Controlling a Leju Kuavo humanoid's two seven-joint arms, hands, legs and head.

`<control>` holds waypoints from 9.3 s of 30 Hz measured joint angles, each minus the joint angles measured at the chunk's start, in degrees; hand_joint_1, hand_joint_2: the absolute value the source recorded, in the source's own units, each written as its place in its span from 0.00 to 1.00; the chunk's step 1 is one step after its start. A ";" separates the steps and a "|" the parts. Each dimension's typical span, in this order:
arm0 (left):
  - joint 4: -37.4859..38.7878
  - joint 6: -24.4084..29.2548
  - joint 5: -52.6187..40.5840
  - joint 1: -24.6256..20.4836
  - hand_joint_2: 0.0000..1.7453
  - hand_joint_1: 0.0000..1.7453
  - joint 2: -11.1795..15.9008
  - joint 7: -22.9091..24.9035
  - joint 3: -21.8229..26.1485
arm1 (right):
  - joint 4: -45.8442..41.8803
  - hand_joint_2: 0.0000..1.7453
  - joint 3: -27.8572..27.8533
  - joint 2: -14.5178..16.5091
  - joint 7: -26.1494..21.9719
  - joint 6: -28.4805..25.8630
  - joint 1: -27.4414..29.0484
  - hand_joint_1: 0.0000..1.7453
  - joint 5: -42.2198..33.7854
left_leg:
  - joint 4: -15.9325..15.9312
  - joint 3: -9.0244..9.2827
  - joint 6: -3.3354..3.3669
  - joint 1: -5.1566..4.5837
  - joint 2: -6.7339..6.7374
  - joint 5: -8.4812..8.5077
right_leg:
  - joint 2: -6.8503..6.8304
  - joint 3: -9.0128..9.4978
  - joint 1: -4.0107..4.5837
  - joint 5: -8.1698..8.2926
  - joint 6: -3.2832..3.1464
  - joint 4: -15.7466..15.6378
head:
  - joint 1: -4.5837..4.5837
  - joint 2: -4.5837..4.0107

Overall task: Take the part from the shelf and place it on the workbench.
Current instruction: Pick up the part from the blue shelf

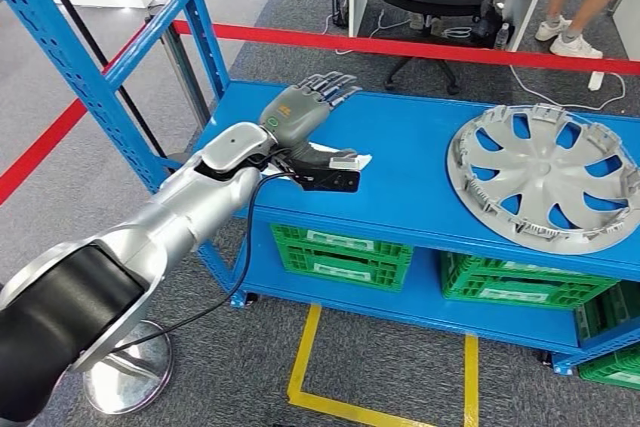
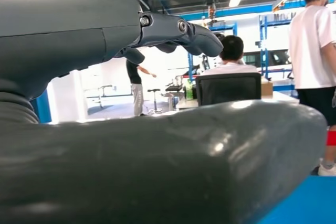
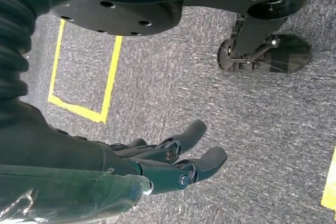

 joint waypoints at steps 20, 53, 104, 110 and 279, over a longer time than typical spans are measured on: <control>0.00 0.15 0.13 0.06 0.00 0.00 -0.51 0.33 -0.73 | -0.02 1.00 -0.13 -0.08 -0.32 -0.22 -0.29 0.00 -0.31 | -12.95 6.49 3.13 -0.97 -0.13 6.27 | -0.88 -4.63 0.75 -1.52 1.98 8.02 | 0.30 0.00; 1.15 -16.56 -0.40 1.09 1.00 0.00 0.32 -1.76 -3.87 | -0.02 1.00 -0.17 -0.23 -0.32 0.24 0.36 0.00 0.24 | -12.86 5.01 1.66 -0.49 -0.45 7.49 | -0.56 2.04 0.37 0.13 2.18 -2.58 | -0.25 0.00; 4.88 -12.52 2.81 8.45 1.00 0.00 6.57 1.12 -4.49 | -0.02 1.00 1.11 -0.23 0.61 0.52 -0.23 0.00 2.49 | -13.03 5.05 1.47 -0.34 -0.45 7.71 | -0.56 1.86 0.51 0.09 2.11 -2.28 | -0.26 0.00; 5.22 -12.52 2.80 9.04 1.00 0.00 6.85 0.97 -4.47 | -0.02 1.00 1.16 -0.23 0.61 0.55 -0.21 0.00 2.51 | -13.03 5.05 1.46 -0.34 -0.45 7.73 | -0.56 1.85 0.52 0.10 2.11 -2.27 | -0.26 0.00; 5.79 9.72 -0.09 13.33 1.00 1.00 9.20 -2.11 9.20 | -0.02 1.00 1.11 -0.23 0.01 -0.01 0.26 0.00 0.52 | -13.12 5.01 1.33 -0.31 -0.43 7.95 | -0.46 1.60 0.53 0.23 1.90 -2.18 | -0.26 0.00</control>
